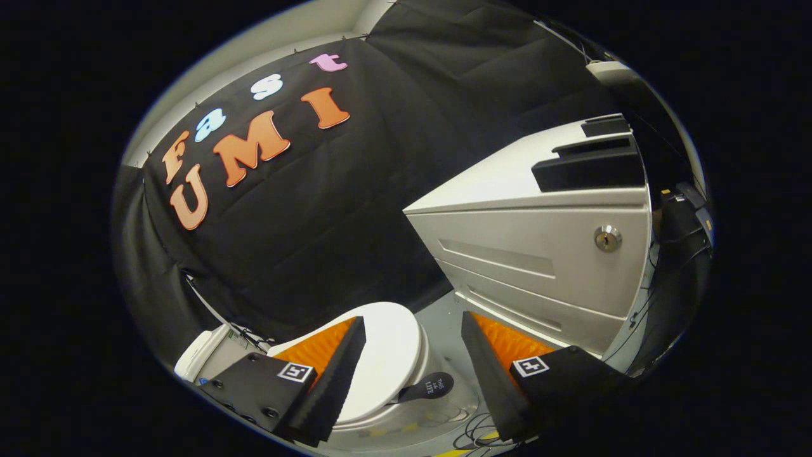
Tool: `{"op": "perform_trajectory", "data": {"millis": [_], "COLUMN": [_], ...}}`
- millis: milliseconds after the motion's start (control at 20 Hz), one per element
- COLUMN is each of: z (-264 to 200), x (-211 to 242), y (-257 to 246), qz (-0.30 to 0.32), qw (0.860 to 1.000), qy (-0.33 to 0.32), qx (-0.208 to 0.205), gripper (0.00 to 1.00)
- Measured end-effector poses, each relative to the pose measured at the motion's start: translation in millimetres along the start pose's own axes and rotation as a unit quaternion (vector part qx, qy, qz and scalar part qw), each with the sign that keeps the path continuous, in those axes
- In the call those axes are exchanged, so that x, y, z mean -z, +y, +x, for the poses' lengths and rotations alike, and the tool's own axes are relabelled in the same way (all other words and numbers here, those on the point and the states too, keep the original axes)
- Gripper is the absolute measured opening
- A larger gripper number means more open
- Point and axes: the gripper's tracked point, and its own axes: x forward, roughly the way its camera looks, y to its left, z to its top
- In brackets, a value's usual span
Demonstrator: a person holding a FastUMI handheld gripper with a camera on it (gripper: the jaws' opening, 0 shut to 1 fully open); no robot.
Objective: Open the toilet lid.
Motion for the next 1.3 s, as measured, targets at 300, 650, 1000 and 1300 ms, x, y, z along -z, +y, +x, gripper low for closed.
{"op": "perform_trajectory", "data": {"millis": [300, 650, 1000, 1300], "z": [1.8, -12.0, 1.5, 2.7], "x": [38.2, 103.8, 130.5, 130.7], "y": [-26.6, -31.0, -4.6, -2.6], "qz": [0.019, 0.063, 0.116, 0.167], "qw": [0.998, 0.985, 0.979, 0.972], "qy": [0.05, 0.153, 0.166, 0.164], "qx": [0.035, 0.05, 0.004, -0.025], "gripper": [0.99, 0.98, 0.84, 0.76]}}
